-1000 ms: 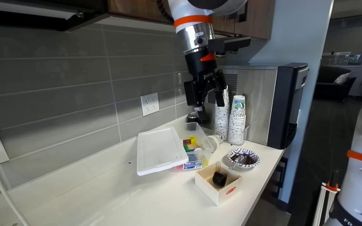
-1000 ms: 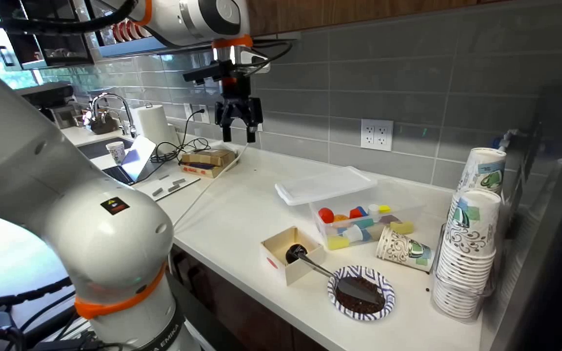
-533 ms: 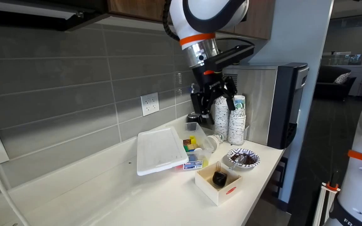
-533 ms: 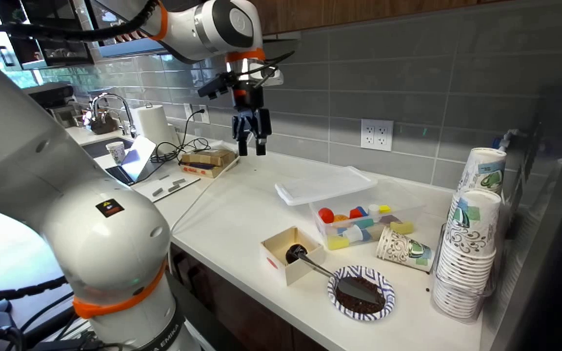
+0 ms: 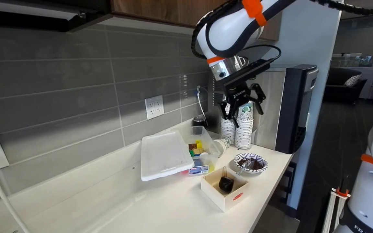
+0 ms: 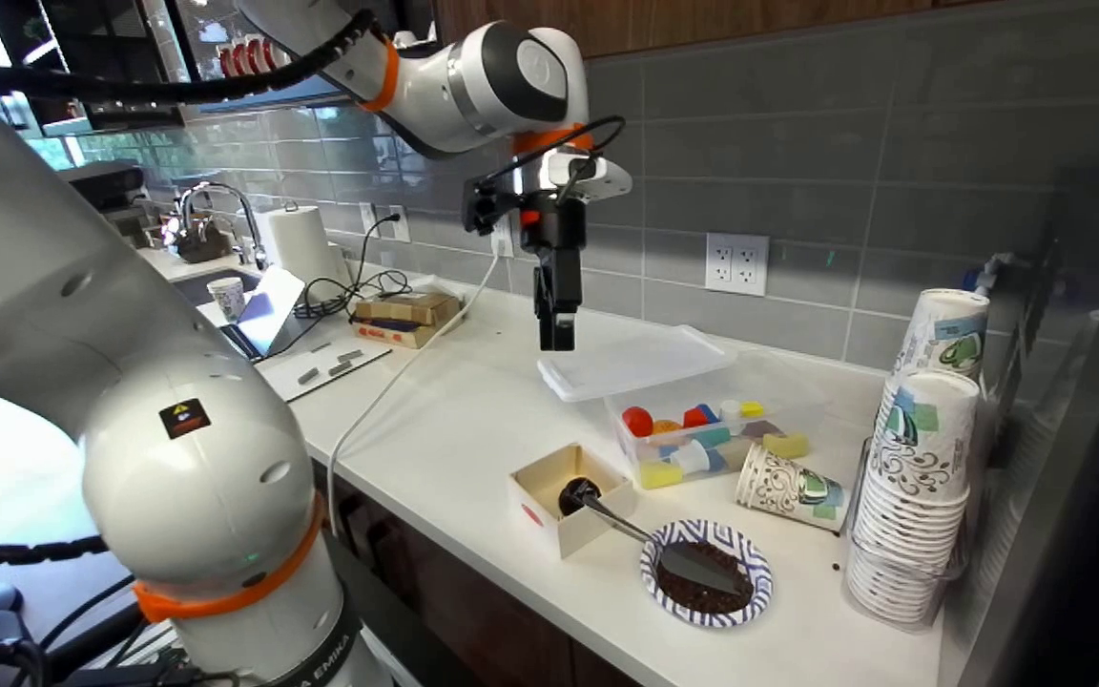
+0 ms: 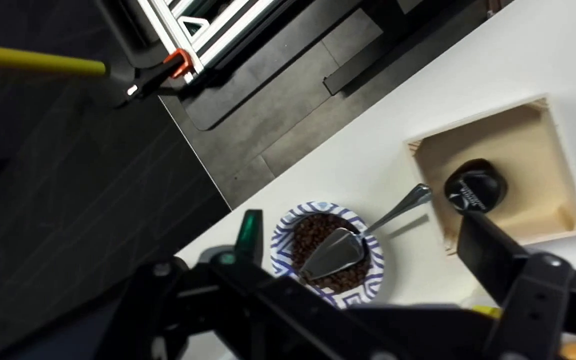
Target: Stir the contents of the bowl using the spatula
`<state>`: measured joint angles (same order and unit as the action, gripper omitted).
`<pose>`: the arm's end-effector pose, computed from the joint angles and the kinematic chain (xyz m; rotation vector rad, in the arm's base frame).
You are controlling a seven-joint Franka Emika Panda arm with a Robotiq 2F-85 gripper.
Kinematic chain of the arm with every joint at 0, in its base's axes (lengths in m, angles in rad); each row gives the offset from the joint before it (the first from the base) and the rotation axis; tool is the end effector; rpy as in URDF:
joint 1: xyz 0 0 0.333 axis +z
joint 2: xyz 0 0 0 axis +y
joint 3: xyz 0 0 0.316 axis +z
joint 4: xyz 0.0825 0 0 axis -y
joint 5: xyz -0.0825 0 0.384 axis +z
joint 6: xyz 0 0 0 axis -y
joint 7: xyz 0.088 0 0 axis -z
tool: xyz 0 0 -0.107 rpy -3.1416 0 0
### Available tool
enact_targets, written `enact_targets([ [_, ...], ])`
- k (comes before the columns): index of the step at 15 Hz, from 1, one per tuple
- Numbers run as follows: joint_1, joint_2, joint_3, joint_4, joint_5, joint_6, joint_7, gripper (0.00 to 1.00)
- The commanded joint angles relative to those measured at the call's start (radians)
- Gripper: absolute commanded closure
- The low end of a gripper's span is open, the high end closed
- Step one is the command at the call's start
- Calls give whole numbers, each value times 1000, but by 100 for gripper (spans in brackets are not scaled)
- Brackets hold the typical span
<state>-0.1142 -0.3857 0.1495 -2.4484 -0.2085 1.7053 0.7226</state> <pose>0.3815 -0.0054 0.4184 2.6115 -0.8687 -0.3415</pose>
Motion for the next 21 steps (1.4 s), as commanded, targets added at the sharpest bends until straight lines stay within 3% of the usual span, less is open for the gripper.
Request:
enact_targets([
  [1,-44,79,-46,-30,-45,40,151,0],
  [5,-71,155,-115,-71,-12,99,308,0],
  [9,-71,211,-172,-124,28,239,446,0],
  [17,-60,336,-214,-193,26,538,636,0],
  [21,-45,410,-224,-183,30,619,687,0],
])
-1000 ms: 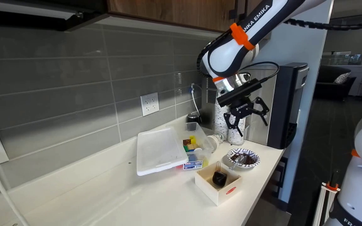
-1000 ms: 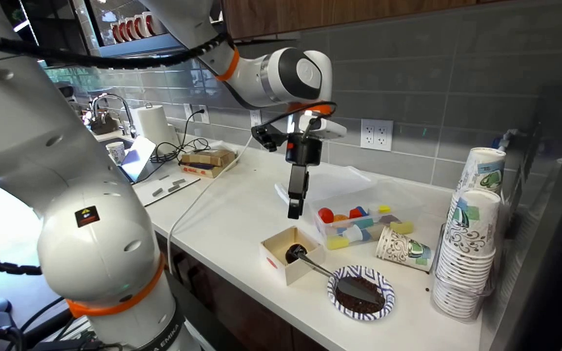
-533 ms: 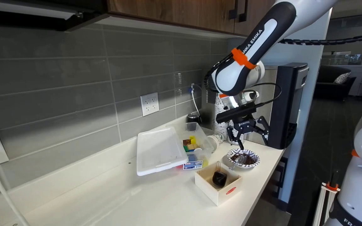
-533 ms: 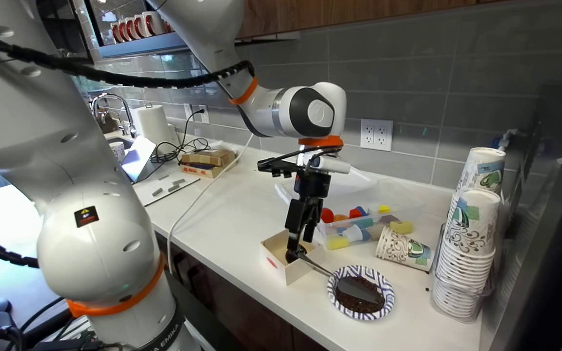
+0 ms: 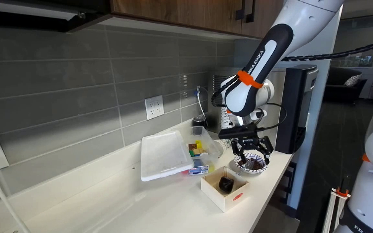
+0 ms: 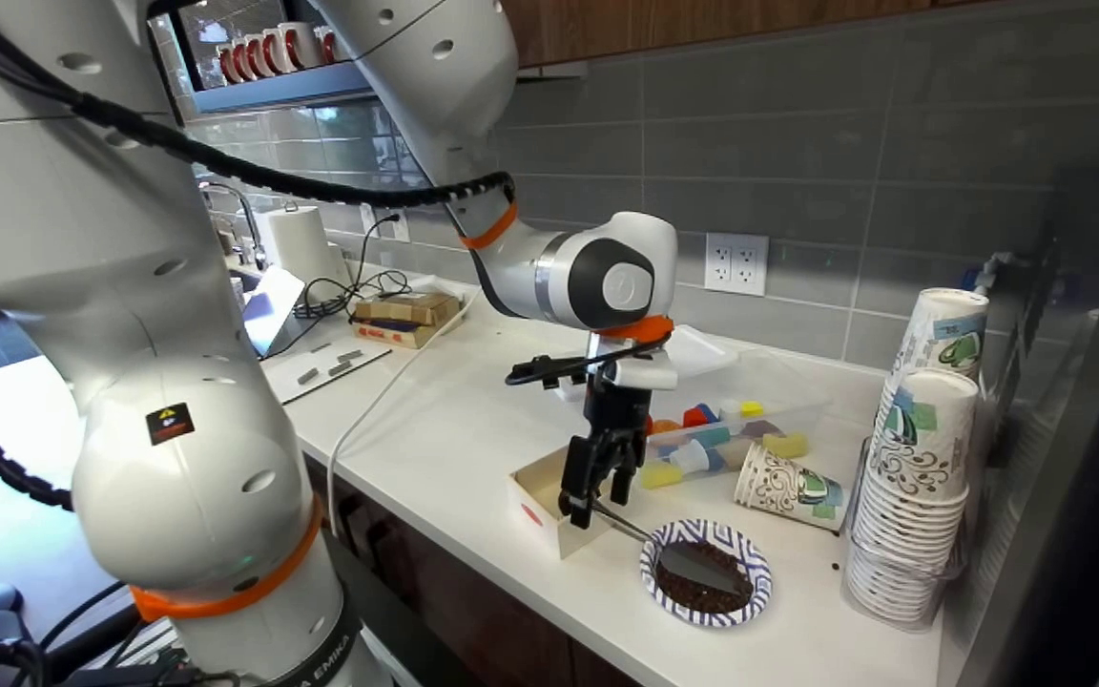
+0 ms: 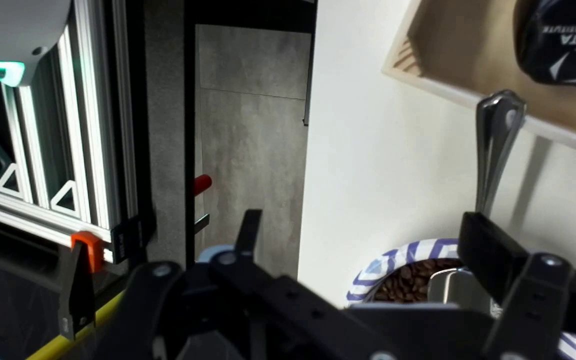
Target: Stir the contents of the bowl using the spatula
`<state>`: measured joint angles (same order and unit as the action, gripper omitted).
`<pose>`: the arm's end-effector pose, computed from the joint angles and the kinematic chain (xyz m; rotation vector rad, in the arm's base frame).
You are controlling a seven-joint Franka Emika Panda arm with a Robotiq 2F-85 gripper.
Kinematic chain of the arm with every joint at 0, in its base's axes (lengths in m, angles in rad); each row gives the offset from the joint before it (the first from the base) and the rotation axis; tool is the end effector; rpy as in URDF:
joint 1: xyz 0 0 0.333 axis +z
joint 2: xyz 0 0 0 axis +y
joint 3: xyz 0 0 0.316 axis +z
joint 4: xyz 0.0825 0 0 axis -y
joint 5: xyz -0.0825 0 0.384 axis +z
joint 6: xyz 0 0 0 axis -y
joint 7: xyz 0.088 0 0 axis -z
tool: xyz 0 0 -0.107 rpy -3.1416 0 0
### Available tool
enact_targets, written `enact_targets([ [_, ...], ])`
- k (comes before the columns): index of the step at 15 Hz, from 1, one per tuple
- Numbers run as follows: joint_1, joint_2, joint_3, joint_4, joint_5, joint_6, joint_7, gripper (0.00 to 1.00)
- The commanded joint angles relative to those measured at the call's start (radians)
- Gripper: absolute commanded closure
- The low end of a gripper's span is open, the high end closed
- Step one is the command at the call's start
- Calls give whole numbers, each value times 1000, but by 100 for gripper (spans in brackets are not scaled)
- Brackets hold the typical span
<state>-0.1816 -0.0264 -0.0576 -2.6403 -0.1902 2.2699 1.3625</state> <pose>0.3738 -0.0959 0.2306 2.1213 -1.8861 -0.3233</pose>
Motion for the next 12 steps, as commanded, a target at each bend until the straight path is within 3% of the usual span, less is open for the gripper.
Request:
enact_targets([
  [1,27,71,-19,16,14,69,57,0],
  [12,96,218,-48,95,29,120,137,0],
])
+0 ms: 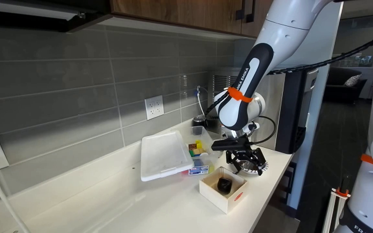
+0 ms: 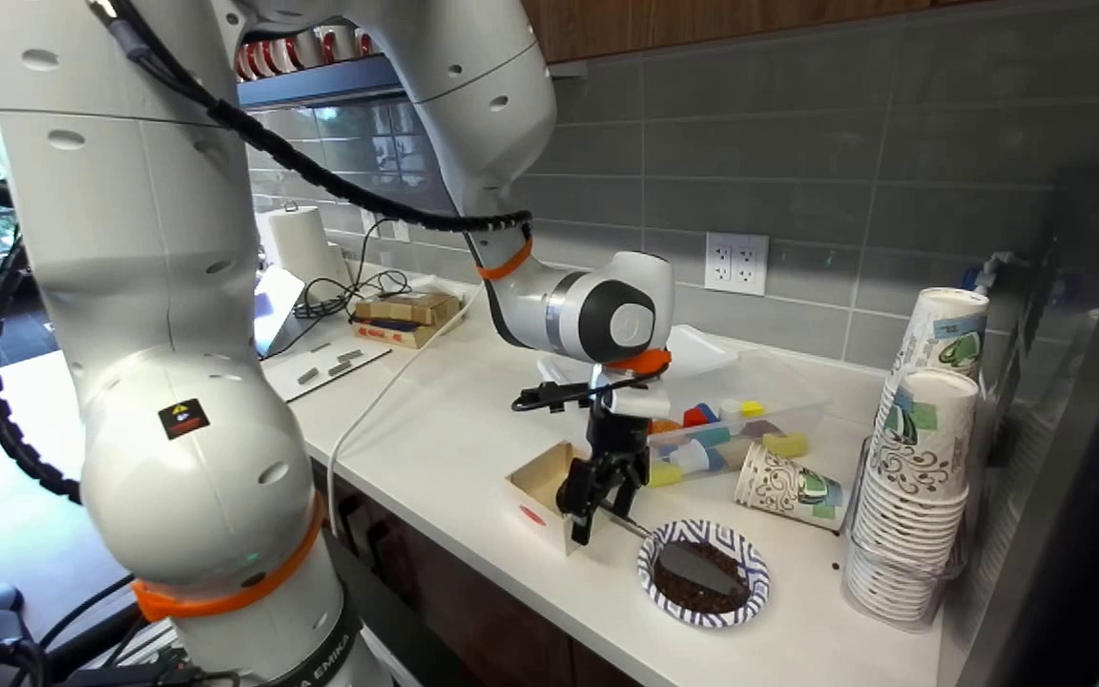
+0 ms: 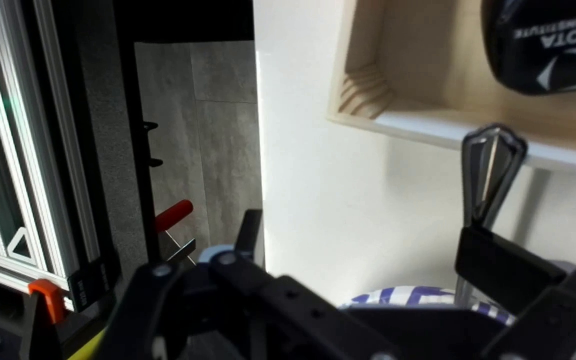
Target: Stir the contents of the bowl using the spatula
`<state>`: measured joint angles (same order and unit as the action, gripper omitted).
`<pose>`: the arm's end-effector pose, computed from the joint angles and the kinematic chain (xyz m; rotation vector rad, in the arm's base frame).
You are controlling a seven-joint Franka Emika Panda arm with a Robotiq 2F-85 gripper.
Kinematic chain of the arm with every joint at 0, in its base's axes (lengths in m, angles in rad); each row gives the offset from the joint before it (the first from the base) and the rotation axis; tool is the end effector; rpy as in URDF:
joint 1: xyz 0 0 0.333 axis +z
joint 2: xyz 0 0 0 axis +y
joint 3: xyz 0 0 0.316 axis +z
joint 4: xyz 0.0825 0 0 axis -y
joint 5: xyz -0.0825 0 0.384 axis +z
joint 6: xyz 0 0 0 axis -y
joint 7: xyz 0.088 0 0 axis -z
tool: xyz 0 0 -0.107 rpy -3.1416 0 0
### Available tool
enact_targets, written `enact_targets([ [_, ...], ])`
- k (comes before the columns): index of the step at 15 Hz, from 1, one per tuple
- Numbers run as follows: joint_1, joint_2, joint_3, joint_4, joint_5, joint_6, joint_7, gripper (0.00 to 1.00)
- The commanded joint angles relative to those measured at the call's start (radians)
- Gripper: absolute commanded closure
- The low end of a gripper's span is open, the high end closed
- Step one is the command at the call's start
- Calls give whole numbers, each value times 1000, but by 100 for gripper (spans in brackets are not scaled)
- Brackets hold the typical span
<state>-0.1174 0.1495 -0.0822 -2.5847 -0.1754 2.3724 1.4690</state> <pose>0.3926 -0.0829 0.1824 2.0436 -1.9452 -0.3218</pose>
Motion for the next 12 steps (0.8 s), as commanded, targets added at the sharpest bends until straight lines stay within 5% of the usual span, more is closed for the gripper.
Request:
enact_targets([
  [1,35,49,-28,51,13,19,34,0],
  [12,32,62,-69,119,48,20,26,0],
])
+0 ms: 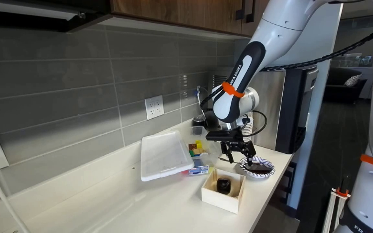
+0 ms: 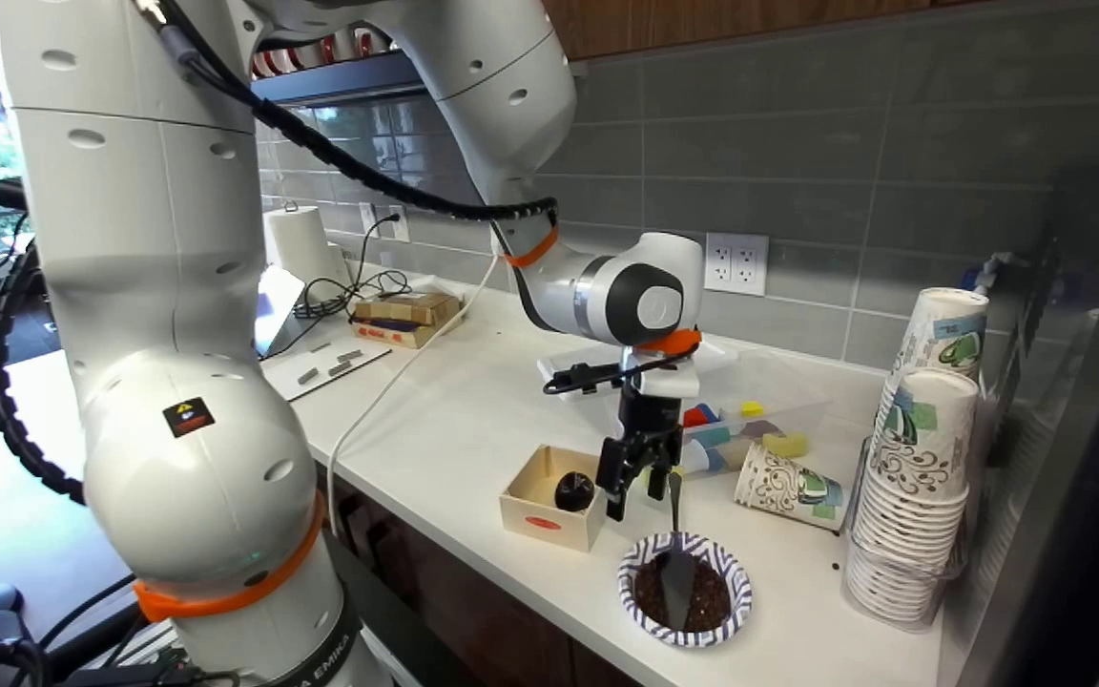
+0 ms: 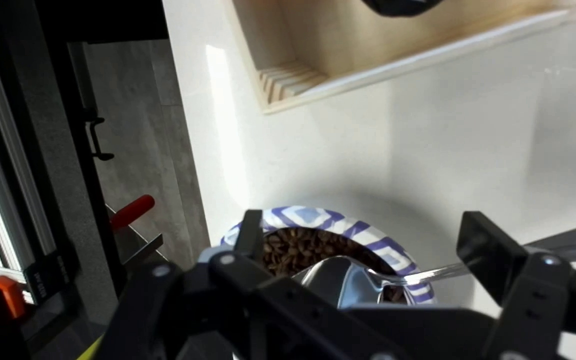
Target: Stir the contents of the bowl using the spatula
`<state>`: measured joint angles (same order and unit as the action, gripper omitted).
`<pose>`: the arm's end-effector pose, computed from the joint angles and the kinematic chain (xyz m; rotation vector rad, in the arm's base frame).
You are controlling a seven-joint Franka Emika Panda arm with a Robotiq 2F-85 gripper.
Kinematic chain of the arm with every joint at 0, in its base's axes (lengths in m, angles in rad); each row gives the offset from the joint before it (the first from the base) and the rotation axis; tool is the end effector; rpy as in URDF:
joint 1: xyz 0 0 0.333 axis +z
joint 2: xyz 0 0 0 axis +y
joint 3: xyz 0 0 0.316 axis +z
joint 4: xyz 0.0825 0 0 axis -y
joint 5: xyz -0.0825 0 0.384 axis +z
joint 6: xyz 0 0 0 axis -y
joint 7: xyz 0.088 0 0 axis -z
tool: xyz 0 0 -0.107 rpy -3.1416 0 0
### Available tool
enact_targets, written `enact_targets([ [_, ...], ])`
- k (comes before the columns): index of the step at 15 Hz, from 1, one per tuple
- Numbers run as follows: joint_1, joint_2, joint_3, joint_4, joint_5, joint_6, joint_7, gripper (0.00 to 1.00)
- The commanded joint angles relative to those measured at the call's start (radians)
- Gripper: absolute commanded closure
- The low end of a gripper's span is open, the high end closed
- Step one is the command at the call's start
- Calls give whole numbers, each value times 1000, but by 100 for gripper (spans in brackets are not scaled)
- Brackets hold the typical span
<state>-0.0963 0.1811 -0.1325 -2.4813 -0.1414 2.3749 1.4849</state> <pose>0.4303 -0.1041 0.1995 2.0054 -2.0625 -0.2453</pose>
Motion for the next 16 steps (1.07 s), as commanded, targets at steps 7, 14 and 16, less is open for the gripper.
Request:
enact_targets([
  [7,9,30,-51,25,23,27,51,0],
  [14,8,43,-83,56,59,61,147,0],
  [16,15,51,-80,53,81,76,202,0],
])
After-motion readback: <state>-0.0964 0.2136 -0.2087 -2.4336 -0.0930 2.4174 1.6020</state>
